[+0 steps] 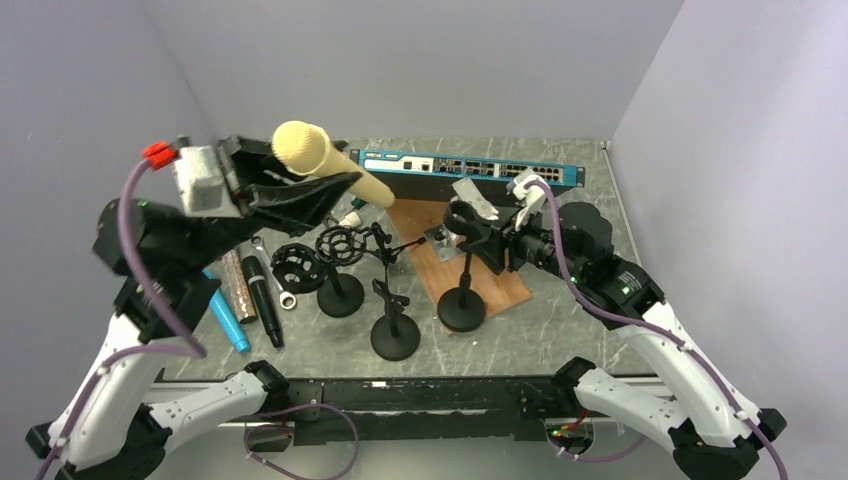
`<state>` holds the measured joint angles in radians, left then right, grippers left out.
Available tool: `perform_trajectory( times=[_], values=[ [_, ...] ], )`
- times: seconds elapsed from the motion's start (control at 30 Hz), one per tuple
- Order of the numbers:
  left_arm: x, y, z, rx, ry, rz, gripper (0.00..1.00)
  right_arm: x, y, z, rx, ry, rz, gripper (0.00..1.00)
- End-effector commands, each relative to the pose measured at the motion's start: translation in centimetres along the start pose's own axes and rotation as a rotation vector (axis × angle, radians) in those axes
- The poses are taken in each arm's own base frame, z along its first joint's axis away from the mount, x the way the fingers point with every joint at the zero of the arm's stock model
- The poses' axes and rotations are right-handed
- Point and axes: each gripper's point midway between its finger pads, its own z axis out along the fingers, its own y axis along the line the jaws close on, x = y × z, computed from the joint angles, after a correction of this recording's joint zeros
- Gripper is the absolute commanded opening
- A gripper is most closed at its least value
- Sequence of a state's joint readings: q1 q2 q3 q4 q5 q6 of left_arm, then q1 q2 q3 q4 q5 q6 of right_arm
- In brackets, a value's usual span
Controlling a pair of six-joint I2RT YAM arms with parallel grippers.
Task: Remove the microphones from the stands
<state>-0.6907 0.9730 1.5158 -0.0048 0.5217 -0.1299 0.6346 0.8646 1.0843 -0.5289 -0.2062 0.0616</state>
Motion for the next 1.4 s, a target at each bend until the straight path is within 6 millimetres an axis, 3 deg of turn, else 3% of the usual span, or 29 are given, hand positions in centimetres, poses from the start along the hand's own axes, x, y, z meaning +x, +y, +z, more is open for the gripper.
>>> perform_trajectory(
  times=[0.0, 0.17, 0.33, 0.63, 0.7, 0.97, 1.2, 1.27, 1.37],
  values=[
    [0.7, 4.4, -2.9, -0.297, 0.025, 0.072, 0.0, -3.7, -3.5, -3.2, 0.239, -0.156, 0.03, 0.0],
    [2.2, 6.1, -5.3, -0.441, 0.098, 0.079, 0.0, -4.5, -6.6, -6.4, 0.456, -0.22, 0.09, 0.0],
    [3.1, 6.8, -7.1, -0.505, 0.139, 0.127, 0.0, -3.4, -11.7, -10.4, 0.825, -0.257, 0.179, 0.0],
    [4.4, 6.3, -7.1, -0.48, 0.16, 0.108, 0.0, -2.6, -16.4, -16.7, 1.341, -0.317, 0.213, 0.0],
    [4.7, 6.3, -7.2, -0.48, 0.164, 0.104, 0.0, -2.2, -17.0, -17.1, 1.409, -0.314, 0.207, 0.0],
    [6.5, 7.3, -7.4, -0.517, 0.238, 0.12, 0.0, 1.5, -18.1, -15.1, 1.433, -0.285, 0.295, 0.0],
    [8.8, 11.3, -9.3, -0.723, 0.431, 0.14, 0.0, 4.1, -18.6, -14.7, 1.461, -0.245, 0.369, 0.0],
    [9.6, 12.9, -10.8, -0.806, 0.508, 0.151, 0.0, 4.4, -18.5, -14.1, 1.44, -0.224, 0.37, 0.06],
    [9.4, 15.9, -14.1, -0.984, 0.549, 0.171, 0.0, 4.6, -18.4, -13.7, 1.417, -0.221, 0.373, 0.26]
  ],
)
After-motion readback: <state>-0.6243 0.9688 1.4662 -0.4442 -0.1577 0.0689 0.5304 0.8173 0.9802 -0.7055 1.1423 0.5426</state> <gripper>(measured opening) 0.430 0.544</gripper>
